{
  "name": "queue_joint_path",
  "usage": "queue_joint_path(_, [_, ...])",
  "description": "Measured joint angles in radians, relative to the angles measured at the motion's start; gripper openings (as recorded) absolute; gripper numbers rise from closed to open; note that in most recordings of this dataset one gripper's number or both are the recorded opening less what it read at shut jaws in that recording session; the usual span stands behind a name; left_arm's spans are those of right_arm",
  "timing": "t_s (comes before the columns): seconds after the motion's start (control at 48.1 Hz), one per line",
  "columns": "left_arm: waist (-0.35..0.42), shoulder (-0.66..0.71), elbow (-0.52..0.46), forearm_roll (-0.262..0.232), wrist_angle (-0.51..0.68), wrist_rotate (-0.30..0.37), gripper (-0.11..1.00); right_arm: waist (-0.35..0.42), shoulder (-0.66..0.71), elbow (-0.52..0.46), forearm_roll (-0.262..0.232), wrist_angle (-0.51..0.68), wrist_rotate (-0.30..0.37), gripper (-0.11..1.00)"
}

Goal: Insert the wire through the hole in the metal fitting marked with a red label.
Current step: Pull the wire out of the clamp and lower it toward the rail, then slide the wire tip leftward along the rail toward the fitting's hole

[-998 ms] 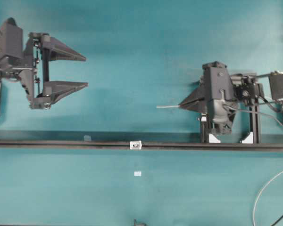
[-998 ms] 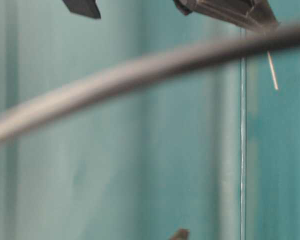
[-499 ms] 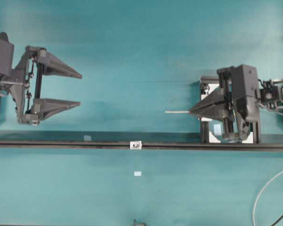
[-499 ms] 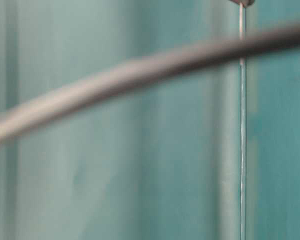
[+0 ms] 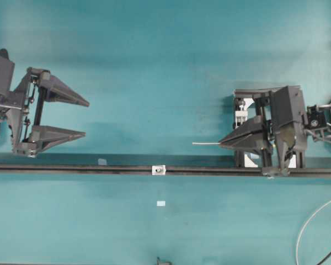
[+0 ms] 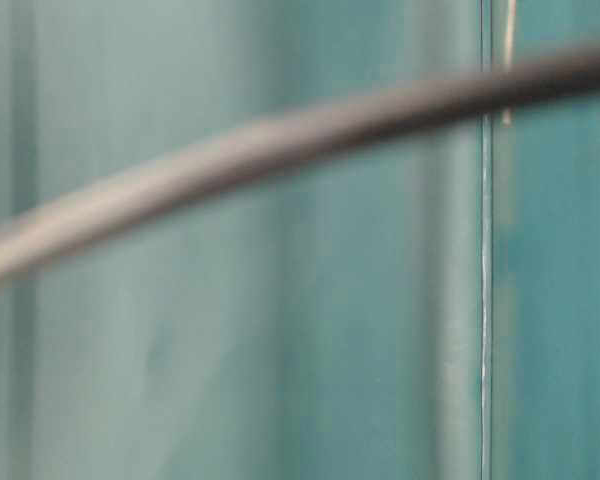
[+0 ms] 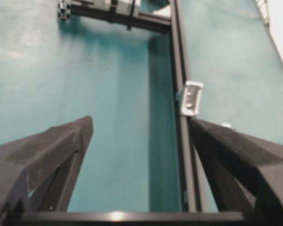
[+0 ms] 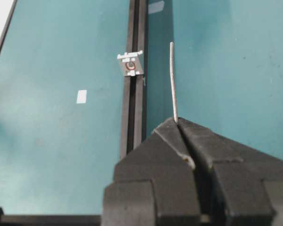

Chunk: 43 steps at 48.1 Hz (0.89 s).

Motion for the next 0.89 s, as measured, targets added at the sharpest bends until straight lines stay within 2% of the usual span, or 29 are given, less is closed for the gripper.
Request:
queue_joint_path(0.062, [-0.012,0.000,0.014,0.000,-0.034,-0.003,0.63,0.023,0.020,0.000,0.041,-0.023,-0.035,-0.01])
queue_joint_path(0.146, [-0.026,0.002,0.025,-0.002,-0.063,-0.005,0.63,0.057,0.041,0.000,0.121,-0.051,-0.100,-0.01])
queue_joint_path(0.229, [-0.034,0.014,0.025,0.000,-0.078,-0.005,0.63,0.089,0.058,-0.002,0.216,-0.086,-0.172,-0.01])
queue_joint_path(0.353, [-0.041,0.086,0.023,-0.002,-0.107,-0.005,0.63,0.155,0.092,-0.002,0.390,-0.138,-0.298,-0.01])
queue_joint_path(0.499, [-0.066,0.196,0.018,0.000,-0.216,-0.006,0.63,0.222,0.138,-0.021,0.552,-0.178,-0.407,-0.01])
queue_joint_path(0.561, [-0.078,0.242,0.018,-0.002,-0.282,-0.006,0.63,0.247,0.158,-0.032,0.594,-0.189,-0.426,-0.01])
queue_joint_path(0.665, [-0.098,0.321,0.014,-0.003,-0.362,-0.006,0.63,0.279,0.187,-0.043,0.630,-0.209,-0.431,-0.01])
queue_joint_path(0.894, [-0.129,0.451,-0.032,-0.008,-0.402,-0.006,0.63,0.318,0.229,-0.060,0.678,-0.236,-0.431,-0.01])
